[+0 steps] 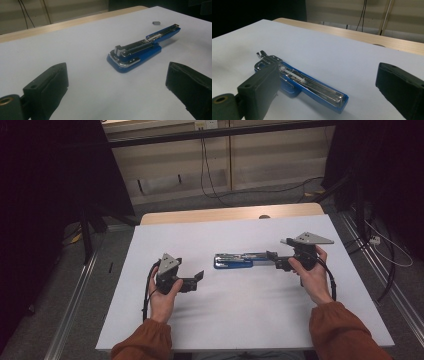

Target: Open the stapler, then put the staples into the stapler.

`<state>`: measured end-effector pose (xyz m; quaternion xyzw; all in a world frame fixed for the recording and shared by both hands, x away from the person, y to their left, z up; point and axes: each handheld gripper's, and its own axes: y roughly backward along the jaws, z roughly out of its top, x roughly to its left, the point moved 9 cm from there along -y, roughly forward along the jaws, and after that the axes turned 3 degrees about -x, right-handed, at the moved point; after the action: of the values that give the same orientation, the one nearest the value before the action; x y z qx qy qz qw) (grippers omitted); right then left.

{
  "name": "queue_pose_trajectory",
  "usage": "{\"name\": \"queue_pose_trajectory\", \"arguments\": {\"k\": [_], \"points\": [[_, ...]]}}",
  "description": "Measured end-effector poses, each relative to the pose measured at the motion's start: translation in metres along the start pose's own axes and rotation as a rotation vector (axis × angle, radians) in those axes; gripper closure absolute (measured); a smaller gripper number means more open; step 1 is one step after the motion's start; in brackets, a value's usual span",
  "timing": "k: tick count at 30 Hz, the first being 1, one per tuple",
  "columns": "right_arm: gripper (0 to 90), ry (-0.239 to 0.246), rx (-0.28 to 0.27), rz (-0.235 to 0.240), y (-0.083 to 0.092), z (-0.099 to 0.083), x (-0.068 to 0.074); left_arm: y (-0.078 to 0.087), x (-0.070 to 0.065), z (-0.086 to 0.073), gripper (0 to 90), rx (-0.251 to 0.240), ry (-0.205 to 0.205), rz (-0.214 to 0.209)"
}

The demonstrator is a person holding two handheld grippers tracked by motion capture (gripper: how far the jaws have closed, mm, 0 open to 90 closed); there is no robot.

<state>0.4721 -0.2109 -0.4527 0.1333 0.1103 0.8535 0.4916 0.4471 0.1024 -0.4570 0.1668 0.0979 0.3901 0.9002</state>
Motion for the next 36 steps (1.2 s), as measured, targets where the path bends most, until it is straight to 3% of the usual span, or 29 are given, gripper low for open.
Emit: {"name": "queue_pose_trajectory", "arguments": {"k": [7, 11, 21, 25, 29, 36], "points": [[5.7, -0.008, 0.019, -0.006, 0.002, -0.001, -0.007, 0.022, -0.002, -0.004, 4.2, -0.027, 0.006, 0.005], [5.5, -0.022, 0.082, 0.026, 0.002, -0.003, -0.007, 0.032, -0.002, -0.008, 4.2, -0.026, 0.012, 0.017], [8.1, -0.006, 0.155, 0.063, -0.002, -0.003, -0.011, 0.054, 0.0, -0.016, 4.0, -0.044, 0.026, 0.029], [9.6, 0.003, 0.157, 0.067, -0.002, 0.0, -0.013, 0.065, 0.0, -0.018, 4.0, -0.055, 0.027, 0.048], [10.7, 0.011, 0.146, 0.052, -0.002, 0.003, -0.019, 0.075, 0.001, -0.021, 4.0, -0.065, 0.054, 0.066], [10.7, 0.016, 0.15, 0.062, -0.002, 0.007, -0.028, 0.084, -0.003, -0.026, 4.0, -0.054, 0.051, 0.077]]}}
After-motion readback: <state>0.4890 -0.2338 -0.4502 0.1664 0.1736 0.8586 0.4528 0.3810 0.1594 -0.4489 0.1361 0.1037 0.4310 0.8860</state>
